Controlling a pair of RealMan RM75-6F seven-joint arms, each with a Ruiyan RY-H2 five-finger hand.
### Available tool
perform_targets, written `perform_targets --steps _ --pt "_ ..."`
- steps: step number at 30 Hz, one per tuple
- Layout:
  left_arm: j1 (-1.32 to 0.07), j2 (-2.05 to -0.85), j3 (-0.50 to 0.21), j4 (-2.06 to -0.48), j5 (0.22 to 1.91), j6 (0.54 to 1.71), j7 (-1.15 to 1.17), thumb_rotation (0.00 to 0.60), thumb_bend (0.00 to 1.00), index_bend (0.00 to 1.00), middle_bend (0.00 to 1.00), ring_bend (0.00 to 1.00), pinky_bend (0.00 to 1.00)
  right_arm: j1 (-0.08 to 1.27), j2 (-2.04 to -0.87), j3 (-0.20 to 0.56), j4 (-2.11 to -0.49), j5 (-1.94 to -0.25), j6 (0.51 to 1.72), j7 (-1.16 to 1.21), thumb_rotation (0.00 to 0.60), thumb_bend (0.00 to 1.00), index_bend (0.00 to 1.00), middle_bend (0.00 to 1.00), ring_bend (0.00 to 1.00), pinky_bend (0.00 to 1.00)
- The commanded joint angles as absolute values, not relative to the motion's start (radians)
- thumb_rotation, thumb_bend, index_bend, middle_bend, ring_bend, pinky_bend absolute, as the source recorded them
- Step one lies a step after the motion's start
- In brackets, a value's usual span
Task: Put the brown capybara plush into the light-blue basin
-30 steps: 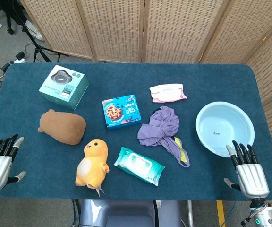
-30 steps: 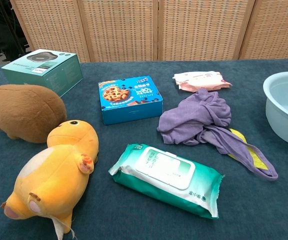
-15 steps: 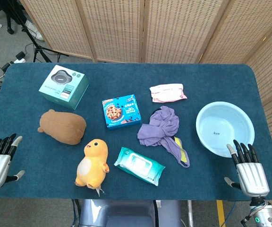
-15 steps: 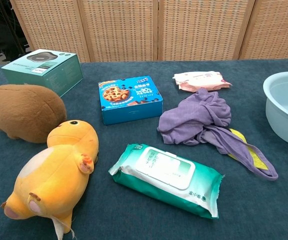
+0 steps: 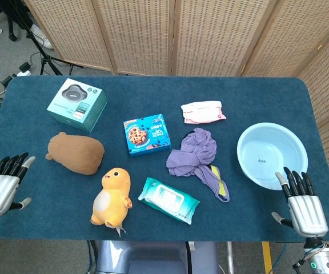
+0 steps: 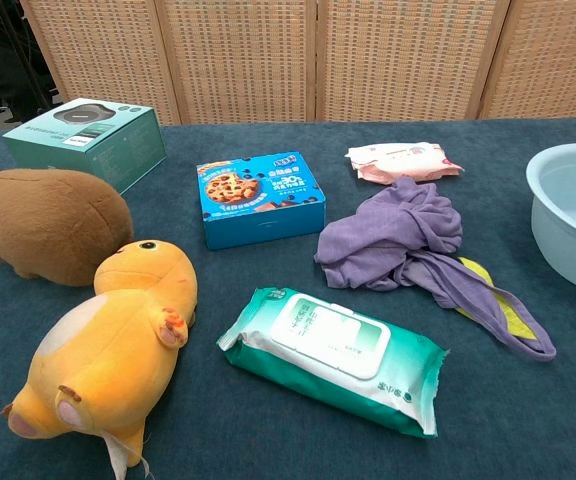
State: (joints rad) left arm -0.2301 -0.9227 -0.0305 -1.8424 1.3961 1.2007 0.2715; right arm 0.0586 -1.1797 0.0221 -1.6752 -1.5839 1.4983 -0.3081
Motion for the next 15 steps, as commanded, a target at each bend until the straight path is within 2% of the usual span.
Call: perform_targets --steps 1,4,7,12,15 --pt "-0.351 -0.816 -0.075 -1.835 1.347 1.022 0.237 0.600 0.16 0.00 0.00 0.00 0.00 0.059 -1.189 0.020 -1.661 -1.596 1.506 -0.299 0.600 0.00 0.00 0.00 0.00 0.00" --pt "-0.443 -0.774 -0.102 -1.800 1.289 0.855 0.161 0.600 0.16 0.00 0.00 0.00 0.00 0.063 -1.196 0.021 -1.649 -1.593 1.500 -0.298 0.600 0.00 0.00 0.00 0.00 0.00" --pt "-0.505 -0.773 -0.113 -1.744 1.265 0.757 0.142 0.600 0.16 0.00 0.00 0.00 0.00 0.065 -1.199 0.021 -1.646 -1.594 1.498 -0.298 0.600 0.00 0.00 0.00 0.00 0.00" --pt "-0.588 -0.817 -0.107 -1.636 1.211 0.650 0.226 0.600 0.16 0.00 0.00 0.00 0.00 0.068 -1.206 0.026 -1.634 -1.595 1.502 -0.291 0.600 0.00 0.00 0.00 0.00 0.00" --pt "-0.623 -0.856 -0.104 -1.584 1.164 0.635 0.287 0.600 0.14 0.00 0.00 0.00 0.00 0.070 -1.212 0.030 -1.623 -1.594 1.503 -0.286 0.600 0.00 0.00 0.00 0.00 0.00"
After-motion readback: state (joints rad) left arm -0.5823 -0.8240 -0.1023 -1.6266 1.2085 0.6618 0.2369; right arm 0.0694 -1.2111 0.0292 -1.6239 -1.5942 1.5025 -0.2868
